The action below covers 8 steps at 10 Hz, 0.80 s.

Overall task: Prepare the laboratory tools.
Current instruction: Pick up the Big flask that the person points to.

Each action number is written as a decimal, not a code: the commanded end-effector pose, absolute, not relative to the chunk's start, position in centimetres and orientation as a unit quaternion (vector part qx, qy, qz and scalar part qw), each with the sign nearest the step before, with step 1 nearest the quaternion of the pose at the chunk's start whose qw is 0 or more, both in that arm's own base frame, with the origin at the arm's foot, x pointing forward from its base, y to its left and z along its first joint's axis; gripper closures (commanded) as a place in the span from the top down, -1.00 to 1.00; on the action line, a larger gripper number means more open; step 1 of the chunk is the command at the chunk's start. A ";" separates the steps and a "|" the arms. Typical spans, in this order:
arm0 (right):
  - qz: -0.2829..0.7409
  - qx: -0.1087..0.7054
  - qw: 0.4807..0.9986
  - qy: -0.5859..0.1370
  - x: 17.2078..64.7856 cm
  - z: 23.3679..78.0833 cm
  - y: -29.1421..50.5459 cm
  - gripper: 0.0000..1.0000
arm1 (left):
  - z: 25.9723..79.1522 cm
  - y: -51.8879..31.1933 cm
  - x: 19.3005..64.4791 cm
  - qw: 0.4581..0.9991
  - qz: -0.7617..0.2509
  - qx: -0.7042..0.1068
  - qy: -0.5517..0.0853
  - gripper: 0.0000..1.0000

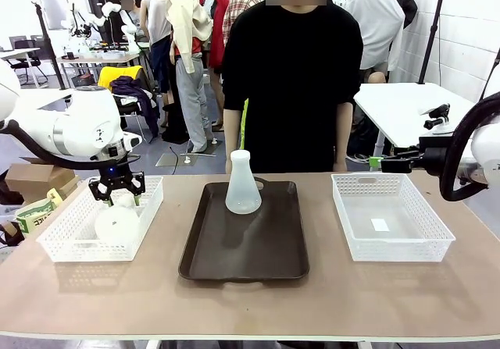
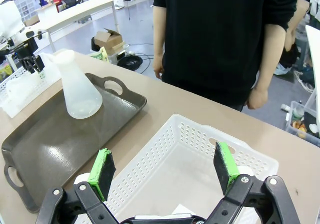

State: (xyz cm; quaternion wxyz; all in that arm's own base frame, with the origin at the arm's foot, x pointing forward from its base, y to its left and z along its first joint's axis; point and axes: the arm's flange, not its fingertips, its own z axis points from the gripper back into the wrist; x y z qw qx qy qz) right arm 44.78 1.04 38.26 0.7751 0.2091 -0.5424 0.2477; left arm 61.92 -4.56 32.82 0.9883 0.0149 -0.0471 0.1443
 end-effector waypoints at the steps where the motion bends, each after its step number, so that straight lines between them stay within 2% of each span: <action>1: 0.244 0.211 0.777 -0.541 44.7 38.2 1.1 1.00 | 33.1 -4.4 62.0 0.989 0.142 0.019 -0.042 -0.93; 2: 0.244 0.211 0.777 -0.541 44.7 38.2 1.1 1.00 | 33.0 -4.4 62.0 0.989 0.143 0.019 -0.040 -1.00; 6: 0.244 0.211 0.777 -0.541 44.7 38.2 1.1 1.00 | 32.7 -4.1 61.8 0.988 0.151 0.023 -0.023 -1.00; 8: 0.244 0.211 0.777 -0.541 44.7 38.2 1.1 1.00 | 32.9 -4.4 61.9 0.988 0.145 0.016 -0.045 -1.00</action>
